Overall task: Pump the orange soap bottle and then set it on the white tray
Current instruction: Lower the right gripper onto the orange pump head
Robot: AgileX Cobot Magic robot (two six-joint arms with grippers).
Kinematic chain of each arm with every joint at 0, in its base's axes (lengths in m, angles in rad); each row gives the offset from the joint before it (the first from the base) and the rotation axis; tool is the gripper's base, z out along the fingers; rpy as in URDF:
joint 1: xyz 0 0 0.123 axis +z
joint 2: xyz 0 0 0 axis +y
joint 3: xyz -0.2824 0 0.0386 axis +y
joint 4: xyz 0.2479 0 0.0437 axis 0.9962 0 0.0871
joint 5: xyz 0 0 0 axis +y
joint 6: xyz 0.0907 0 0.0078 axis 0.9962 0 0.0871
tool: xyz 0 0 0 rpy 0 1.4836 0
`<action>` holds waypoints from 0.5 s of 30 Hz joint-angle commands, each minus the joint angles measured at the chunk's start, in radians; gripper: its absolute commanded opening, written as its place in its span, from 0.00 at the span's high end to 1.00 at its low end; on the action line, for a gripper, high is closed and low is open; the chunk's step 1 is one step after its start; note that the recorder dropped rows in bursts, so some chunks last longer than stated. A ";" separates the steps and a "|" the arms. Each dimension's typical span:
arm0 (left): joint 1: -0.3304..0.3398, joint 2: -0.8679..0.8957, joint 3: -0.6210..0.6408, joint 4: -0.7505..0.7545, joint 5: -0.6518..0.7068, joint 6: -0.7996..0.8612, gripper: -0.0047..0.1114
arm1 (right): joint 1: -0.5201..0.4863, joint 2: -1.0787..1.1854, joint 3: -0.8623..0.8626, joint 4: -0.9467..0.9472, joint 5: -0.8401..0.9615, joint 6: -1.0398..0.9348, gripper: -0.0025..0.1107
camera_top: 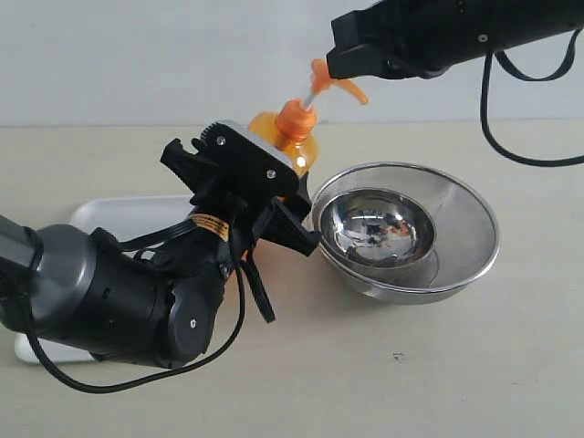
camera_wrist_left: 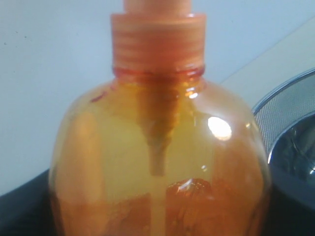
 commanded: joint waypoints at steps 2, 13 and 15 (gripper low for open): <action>-0.003 -0.009 -0.010 0.023 -0.061 0.014 0.92 | -0.004 -0.002 -0.004 0.015 0.002 -0.032 0.98; -0.003 -0.009 -0.010 0.023 -0.059 0.014 0.92 | -0.004 -0.002 -0.004 0.079 -0.036 -0.089 0.98; -0.003 -0.009 -0.010 0.023 -0.059 0.014 0.92 | -0.004 0.004 -0.004 0.100 -0.042 -0.101 0.98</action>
